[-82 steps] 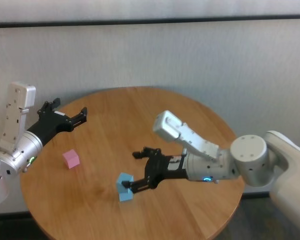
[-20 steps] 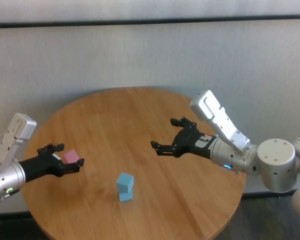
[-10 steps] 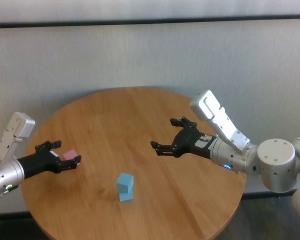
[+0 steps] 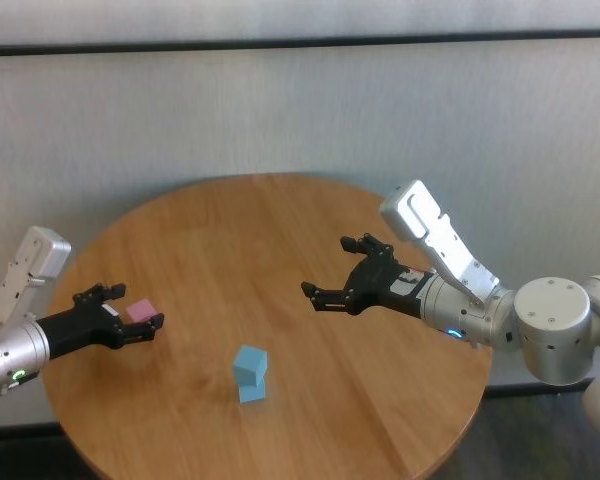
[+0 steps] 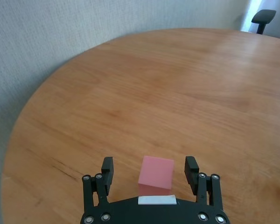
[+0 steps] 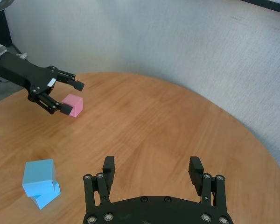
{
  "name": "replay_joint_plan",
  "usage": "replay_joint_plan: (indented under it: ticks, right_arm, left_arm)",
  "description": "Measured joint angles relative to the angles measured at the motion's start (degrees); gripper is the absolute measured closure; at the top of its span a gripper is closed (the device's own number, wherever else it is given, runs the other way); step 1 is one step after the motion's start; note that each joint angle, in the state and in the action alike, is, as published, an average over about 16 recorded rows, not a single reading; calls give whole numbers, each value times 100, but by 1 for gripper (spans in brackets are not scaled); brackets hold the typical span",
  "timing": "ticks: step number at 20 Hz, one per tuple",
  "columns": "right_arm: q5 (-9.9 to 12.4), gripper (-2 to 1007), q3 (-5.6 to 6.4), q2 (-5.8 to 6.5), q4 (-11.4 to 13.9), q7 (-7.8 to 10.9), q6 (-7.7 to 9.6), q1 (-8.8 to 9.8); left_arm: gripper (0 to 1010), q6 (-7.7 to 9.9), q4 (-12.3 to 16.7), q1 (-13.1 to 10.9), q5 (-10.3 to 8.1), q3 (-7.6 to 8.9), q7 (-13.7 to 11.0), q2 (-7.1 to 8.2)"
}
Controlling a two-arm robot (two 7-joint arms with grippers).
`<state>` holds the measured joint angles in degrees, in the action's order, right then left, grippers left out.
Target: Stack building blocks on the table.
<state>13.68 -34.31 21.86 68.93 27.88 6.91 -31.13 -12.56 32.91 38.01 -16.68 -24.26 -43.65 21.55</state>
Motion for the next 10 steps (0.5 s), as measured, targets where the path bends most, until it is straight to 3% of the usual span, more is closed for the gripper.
replay_joint_plan:
  ticks: [10]
  right_arm:
    - [0,4,0,0,0,0,0,0]
  left_arm:
    - [11,-39,-279,112,65,47,-236,-85]
